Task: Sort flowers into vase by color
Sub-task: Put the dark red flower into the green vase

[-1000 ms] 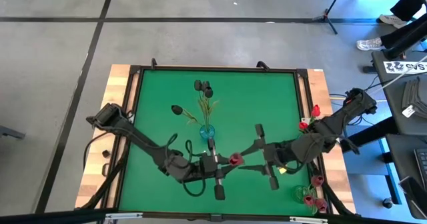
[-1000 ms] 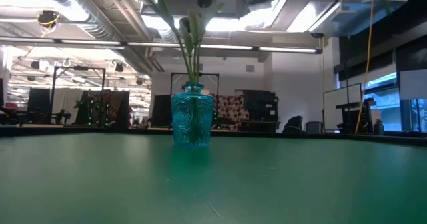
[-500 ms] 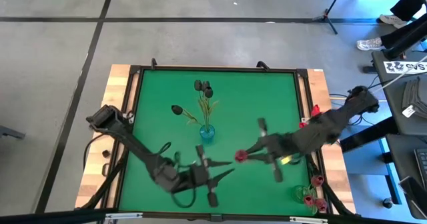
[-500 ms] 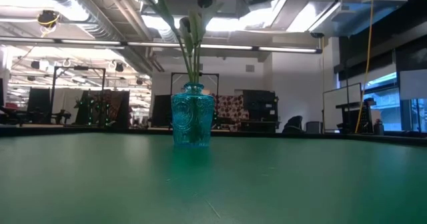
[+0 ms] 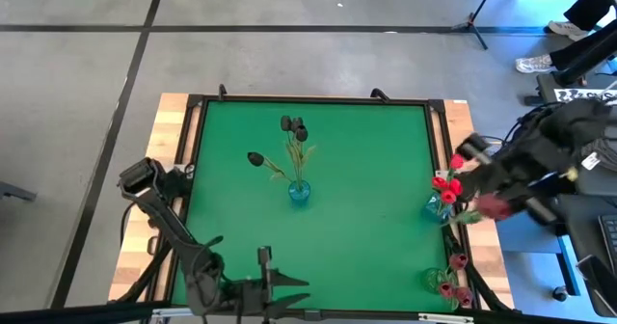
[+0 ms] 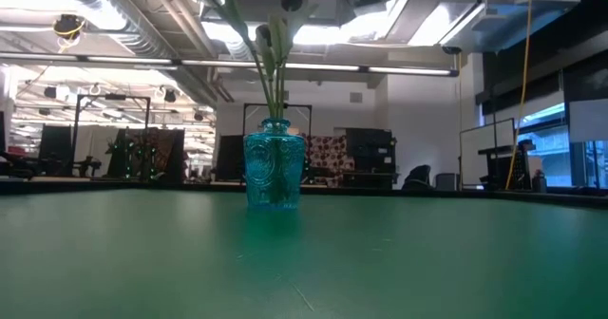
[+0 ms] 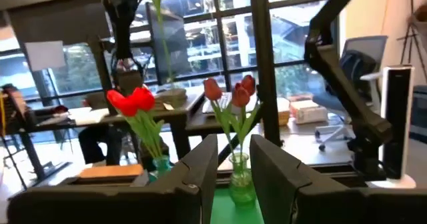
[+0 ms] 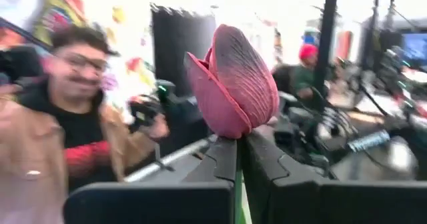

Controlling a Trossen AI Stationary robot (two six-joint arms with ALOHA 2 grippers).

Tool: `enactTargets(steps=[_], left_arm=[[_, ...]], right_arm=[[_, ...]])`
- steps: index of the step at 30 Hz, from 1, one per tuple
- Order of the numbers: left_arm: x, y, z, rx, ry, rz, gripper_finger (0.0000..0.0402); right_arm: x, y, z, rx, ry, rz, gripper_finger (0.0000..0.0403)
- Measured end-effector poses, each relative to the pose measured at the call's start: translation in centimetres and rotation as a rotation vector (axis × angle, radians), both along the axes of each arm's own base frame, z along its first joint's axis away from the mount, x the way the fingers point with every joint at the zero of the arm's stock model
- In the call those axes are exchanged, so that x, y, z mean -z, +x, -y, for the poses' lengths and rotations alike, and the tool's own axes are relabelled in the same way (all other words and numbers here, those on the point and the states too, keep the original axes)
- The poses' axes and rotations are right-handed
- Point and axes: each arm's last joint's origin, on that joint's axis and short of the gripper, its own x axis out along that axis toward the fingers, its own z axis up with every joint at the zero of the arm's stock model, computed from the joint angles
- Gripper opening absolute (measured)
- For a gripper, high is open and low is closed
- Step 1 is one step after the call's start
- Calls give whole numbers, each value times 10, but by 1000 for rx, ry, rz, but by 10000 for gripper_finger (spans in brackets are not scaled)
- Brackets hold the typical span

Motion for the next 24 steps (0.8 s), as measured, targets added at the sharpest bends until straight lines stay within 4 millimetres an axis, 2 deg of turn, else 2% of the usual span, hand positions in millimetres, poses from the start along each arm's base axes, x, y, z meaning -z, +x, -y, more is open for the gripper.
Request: enactTargets(steps=[4, 7, 10, 15, 19, 24], left_arm=[[-2, -2, 1, 3, 5, 13, 85], [-2, -1, 1, 4, -22, 18, 85], [-2, 1, -2, -3, -29, 19, 85], [-3, 6, -7, -19, -46, 27, 85], [-3, 12, -13, -16, -81, 34, 85], [-3, 18, -17, 18, -83, 44, 85]], right_arm=[[-7, -39, 28, -73, 73, 61, 6], [1, -57, 39, -180, 61, -3, 13], [21, -51, 33, -222, 34, -75, 13], [57, -30, 14, -281, 25, -122, 5], [84, -11, -4, -383, 86, -163, 8], [103, 1, -16, -444, 166, -146, 4]])
